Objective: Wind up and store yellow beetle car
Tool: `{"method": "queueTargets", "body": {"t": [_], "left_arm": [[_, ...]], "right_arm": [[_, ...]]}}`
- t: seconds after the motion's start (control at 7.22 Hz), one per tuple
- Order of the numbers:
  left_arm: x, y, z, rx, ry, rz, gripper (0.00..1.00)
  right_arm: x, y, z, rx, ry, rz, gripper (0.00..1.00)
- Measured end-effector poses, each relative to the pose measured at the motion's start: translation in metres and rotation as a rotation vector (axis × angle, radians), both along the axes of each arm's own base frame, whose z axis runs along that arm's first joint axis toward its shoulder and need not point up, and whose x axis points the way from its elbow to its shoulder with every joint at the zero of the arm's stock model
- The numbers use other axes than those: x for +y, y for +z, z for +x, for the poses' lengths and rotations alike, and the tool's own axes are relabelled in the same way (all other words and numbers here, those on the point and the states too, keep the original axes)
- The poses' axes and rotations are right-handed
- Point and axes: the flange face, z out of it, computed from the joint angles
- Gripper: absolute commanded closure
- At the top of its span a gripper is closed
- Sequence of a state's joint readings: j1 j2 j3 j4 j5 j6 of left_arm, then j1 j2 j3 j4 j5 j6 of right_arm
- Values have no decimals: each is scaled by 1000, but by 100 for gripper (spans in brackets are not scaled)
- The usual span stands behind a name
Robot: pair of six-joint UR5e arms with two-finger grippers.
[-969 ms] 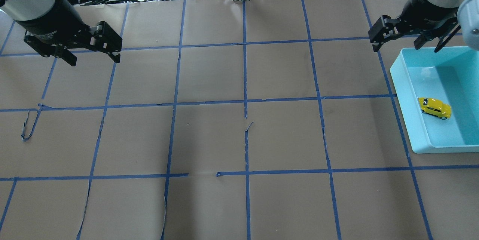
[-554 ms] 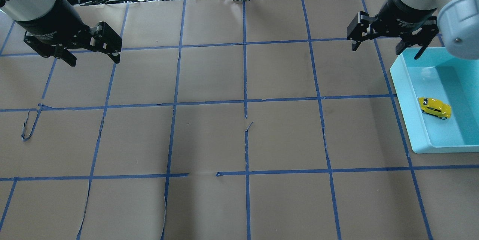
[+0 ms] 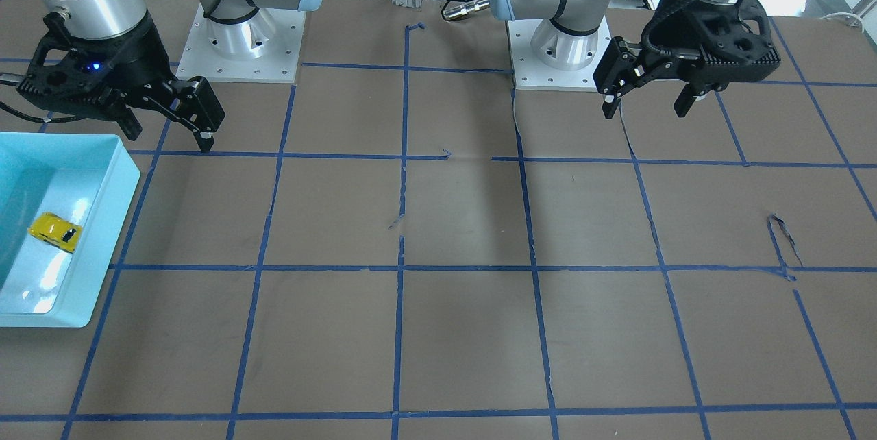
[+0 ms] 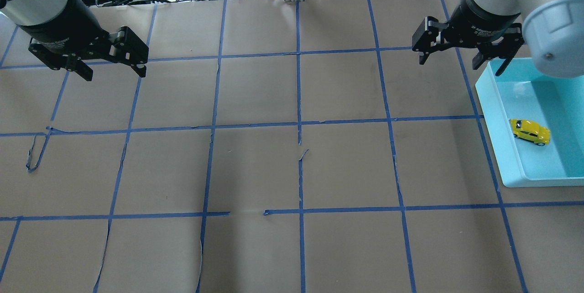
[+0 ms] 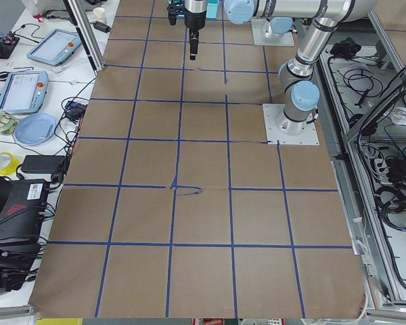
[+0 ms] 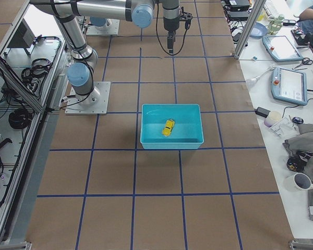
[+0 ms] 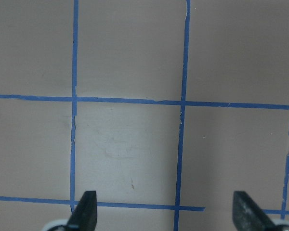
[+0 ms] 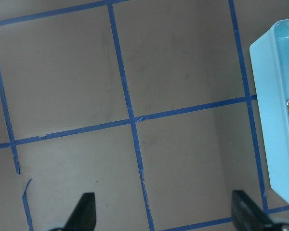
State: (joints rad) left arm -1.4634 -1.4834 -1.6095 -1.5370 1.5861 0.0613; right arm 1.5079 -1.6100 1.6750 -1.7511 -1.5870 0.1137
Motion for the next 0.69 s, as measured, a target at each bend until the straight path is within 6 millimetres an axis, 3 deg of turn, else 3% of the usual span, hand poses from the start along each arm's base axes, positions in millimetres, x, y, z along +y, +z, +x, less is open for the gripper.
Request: {"method": "queueTargets", "body": {"t": [0.28,0.69], "left_arm": [[0,0,0,0,0,0,0],[0,0,0,0,0,0,0]], "right_arm": [[5,-3,4,-12,6,39,0],[10,-6,31,-6,38,54,0]]}}
